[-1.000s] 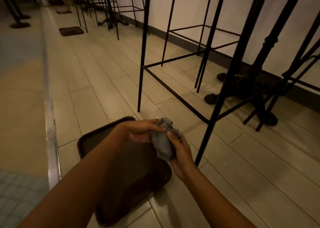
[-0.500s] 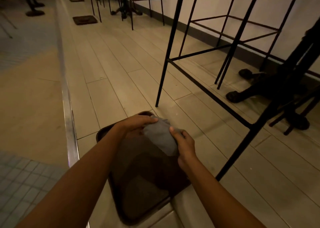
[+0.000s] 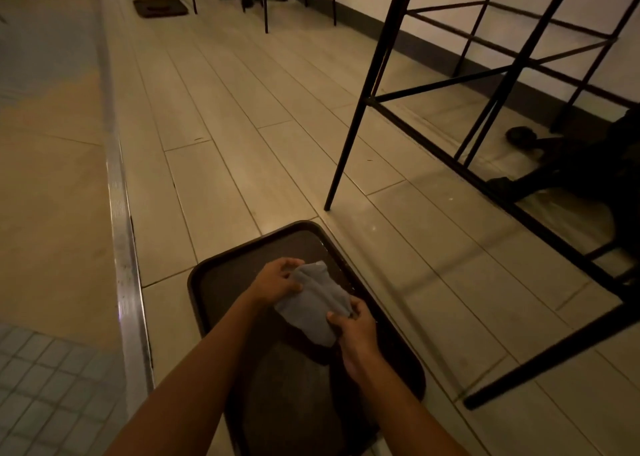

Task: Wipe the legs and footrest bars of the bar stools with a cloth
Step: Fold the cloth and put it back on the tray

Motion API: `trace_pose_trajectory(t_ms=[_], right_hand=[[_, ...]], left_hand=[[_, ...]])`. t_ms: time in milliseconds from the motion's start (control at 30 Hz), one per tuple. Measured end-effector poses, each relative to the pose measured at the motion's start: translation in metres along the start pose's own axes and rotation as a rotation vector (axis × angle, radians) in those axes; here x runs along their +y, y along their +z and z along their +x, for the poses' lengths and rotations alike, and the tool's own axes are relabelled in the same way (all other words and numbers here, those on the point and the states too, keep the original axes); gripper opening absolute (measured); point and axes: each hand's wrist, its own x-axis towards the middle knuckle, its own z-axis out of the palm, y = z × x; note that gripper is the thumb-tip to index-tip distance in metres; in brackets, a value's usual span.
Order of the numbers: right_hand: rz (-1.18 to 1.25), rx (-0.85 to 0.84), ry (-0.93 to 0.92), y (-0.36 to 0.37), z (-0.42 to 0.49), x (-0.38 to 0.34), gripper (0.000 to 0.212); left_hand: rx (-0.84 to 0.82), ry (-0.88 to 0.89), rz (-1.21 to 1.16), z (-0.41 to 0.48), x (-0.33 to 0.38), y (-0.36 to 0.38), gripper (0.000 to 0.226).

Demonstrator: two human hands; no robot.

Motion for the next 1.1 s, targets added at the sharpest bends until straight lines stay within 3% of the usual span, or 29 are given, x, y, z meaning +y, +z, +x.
trace_pose_trajectory(t_ms=[200, 400, 600, 667, 767, 867, 1100], right_hand=[[-0.103, 0.070, 0.063, -0.001, 0.021, 0.026, 0.042], [-0.320, 0.063, 0.049, -0.005, 0.024, 0.040, 0.027], [-0.597, 0.063, -0.041, -0.005, 0.025, 0.042, 0.015], [-0.655, 0.058, -0.039, -0.005, 0.024, 0.041, 0.013], [-0.787, 0.044, -0.065, -0.008, 0.022, 0.037, 0.034], [-0.873, -0.010, -0.091, -0.013, 0.018, 0.029, 0.051], [-0.933, -0.106, -0.194, -0.017, 0.002, -0.006, 0.053]], left_hand=[[0.086, 0.061, 0.158, 0.013, -0.028, 0.022, 0.037], [0.128, 0.078, 0.268, 0.022, -0.042, 0.038, 0.034], [0.084, 0.130, 0.505, 0.022, -0.046, 0.045, 0.046], [0.031, 0.147, 0.695, 0.020, -0.053, 0.045, 0.059], [0.015, 0.127, 0.935, 0.016, -0.056, 0.047, 0.068], [0.040, 0.093, 0.974, 0.011, -0.050, 0.046, 0.068], [0.072, 0.082, 0.927, -0.006, -0.007, 0.045, 0.060]])
